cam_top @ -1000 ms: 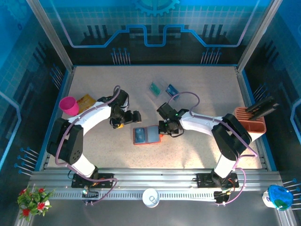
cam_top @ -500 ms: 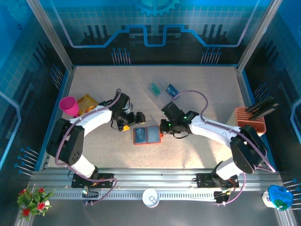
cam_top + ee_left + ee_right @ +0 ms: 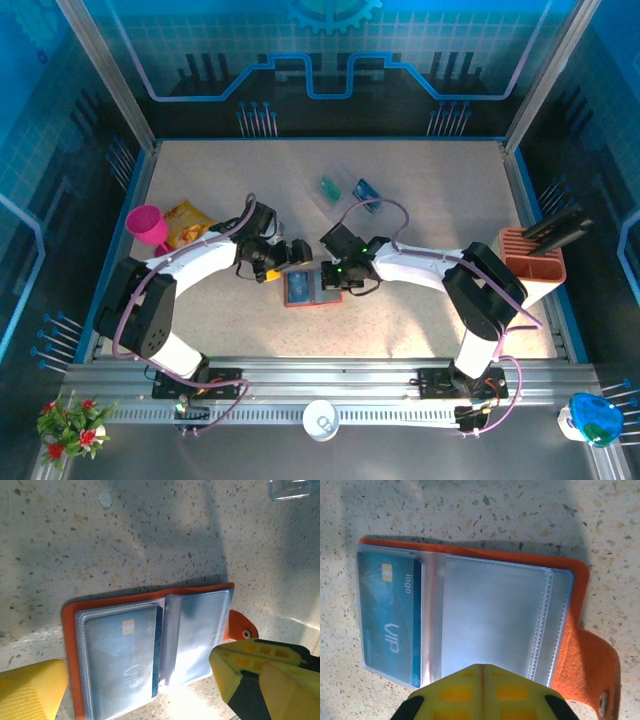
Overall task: Put the credit cards into the card holder
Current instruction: Close the card holder at the center of the table.
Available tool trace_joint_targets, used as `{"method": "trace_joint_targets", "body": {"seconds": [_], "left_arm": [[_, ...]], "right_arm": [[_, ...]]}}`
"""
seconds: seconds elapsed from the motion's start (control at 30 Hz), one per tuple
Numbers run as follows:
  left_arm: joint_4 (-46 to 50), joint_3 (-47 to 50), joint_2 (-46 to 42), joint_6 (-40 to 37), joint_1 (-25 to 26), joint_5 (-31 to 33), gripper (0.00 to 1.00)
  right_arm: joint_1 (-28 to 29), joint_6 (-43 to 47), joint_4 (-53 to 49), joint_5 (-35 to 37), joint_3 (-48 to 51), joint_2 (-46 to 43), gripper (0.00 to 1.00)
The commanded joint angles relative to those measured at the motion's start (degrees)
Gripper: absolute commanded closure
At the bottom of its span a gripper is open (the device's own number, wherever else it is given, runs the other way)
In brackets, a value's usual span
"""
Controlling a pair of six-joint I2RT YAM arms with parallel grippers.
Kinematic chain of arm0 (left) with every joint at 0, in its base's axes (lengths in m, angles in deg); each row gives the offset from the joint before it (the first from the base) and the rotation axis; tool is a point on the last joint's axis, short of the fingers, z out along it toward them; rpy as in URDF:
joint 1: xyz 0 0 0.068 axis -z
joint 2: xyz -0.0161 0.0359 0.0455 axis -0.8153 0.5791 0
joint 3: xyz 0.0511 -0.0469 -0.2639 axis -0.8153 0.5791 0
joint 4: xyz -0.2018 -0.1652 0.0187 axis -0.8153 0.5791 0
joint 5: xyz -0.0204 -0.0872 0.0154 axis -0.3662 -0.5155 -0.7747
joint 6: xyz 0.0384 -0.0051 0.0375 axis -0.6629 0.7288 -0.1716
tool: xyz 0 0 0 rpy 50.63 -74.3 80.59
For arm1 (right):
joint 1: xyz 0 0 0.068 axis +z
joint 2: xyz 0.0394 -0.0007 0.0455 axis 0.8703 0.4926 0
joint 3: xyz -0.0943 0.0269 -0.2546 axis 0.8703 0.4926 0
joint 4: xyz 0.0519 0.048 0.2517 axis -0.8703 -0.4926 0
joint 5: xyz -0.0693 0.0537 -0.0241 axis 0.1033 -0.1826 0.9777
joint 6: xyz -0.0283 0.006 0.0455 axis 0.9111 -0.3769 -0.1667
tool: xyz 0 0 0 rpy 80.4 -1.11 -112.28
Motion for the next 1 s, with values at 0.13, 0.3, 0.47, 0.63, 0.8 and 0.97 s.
{"method": "trace_joint_targets", "body": {"seconds": [0.13, 0.3, 0.47, 0.63, 0.8, 0.97], "left_arm": [[-0.3, 1.6, -0.1, 1.0, 1.5, 0.9, 0.01], [0.0, 1.2, 1.0, 0.6, 2.2, 2.5, 0.01], [0.2, 0.7, 2.8, -0.4, 2.9, 3.6, 0.01], [0.5, 0.4, 4.1, -1.3, 3.5, 4.8, 0.01], [0.2, -0.4, 5.5, -2.0, 4.2, 4.9, 0.01], [-0.2, -2.3, 7.1, -2.2, 5.7, 4.6, 0.01]], "right_arm": [[-0.9, 0.6, 1.6, -0.8, 4.3, 1.3, 1.0], [-1.0, 0.5, 1.8, -1.0, 5.1, 2.1, 1.0], [-1.2, 0.2, 2.0, -1.1, 5.8, 2.1, 1.0], [-1.3, -0.1, 2.4, -1.3, 6.3, 2.0, 1.0], [-1.3, -0.3, 3.1, -1.6, 6.8, 2.4, 1.0], [-1.3, -0.7, 3.6, -1.9, 7.4, 2.7, 1.0]]}}
